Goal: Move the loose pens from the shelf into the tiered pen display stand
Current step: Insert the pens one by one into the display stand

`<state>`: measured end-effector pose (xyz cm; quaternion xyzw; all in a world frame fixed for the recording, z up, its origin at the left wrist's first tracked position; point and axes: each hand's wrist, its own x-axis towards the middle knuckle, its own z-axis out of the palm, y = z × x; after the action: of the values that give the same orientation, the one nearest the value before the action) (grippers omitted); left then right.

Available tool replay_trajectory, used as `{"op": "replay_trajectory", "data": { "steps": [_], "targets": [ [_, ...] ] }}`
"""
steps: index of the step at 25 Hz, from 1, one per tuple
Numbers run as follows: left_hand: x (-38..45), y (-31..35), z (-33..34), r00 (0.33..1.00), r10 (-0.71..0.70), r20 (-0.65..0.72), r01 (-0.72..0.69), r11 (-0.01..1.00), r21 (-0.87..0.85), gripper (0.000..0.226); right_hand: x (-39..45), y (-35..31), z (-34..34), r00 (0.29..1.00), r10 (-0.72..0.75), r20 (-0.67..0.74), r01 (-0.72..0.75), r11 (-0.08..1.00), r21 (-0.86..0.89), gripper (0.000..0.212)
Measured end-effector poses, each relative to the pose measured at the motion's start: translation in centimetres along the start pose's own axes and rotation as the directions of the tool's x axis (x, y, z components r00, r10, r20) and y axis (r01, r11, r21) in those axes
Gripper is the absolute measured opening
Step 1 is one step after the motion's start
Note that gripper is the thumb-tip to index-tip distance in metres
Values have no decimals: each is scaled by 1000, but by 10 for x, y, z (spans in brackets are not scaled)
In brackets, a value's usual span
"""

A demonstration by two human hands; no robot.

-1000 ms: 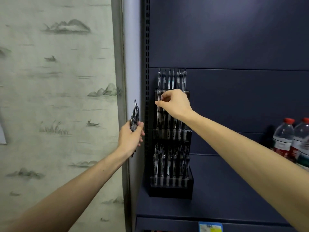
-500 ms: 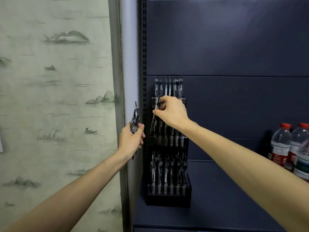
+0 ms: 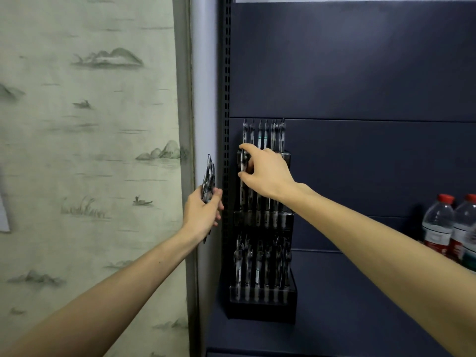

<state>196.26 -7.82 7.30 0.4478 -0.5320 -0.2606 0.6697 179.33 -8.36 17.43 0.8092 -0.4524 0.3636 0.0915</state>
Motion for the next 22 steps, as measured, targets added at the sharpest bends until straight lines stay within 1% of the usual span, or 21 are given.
{"op": "replay_trajectory", "data": {
  "steps": [5, 8, 10, 12, 13, 15, 16, 17, 19, 21, 22],
  "targets": [
    [-1, 3, 3, 1000, -6, 4, 6, 1000, -13, 15, 0, 5, 1, 999, 34, -17, -34, 999, 9, 66],
    [-1, 7, 6, 1000, -3, 4, 3, 1000, -23, 15, -1, 5, 3, 1000, 25, 16, -25, 1000, -15, 67],
    [-1, 9, 7, 1000, -4, 6, 4, 1000, -29, 14, -3, 5, 6, 1000, 12, 23, -11, 998, -57, 67],
    [0, 12, 8, 1000, 0, 13, 1, 1000, -27, 14, -3, 7, 6, 1000, -14, -19, 11, 990, -140, 57],
    [0, 13, 9, 1000, 2, 18, -2, 1000, -27, 14, -2, 8, 3, 999, -35, -12, 32, 981, -191, 51],
    [0, 16, 9, 1000, 2, 22, -2, 1000, -26, 13, 2, 8, 2, 997, -53, 60, 66, 969, -237, 50],
    [0, 17, 9, 1000, 2, 20, -2, 1000, -27, 12, 3, 7, 2, 996, -54, 74, 68, 976, -208, 51],
    [0, 19, 9, 1000, 3, 17, -2, 1000, -29, 12, 3, 6, 1, 997, -51, 55, 58, 989, -138, 52],
    [-1, 22, 7, 1000, 6, 29, -5, 999, -37, 11, 4, 5, -2, 999, -38, -20, 39, 998, 45, 48],
    [-4, 29, 6, 996, 0, 85, 4, 999, -54, 14, 8, 2, -6, 998, -36, -47, 43, 985, 166, 38],
    [-6, 32, 7, 993, -7, 119, 14, 998, -58, 16, 10, -1, -8, 999, -16, -30, 23, 970, 241, 36]
  ]
}}
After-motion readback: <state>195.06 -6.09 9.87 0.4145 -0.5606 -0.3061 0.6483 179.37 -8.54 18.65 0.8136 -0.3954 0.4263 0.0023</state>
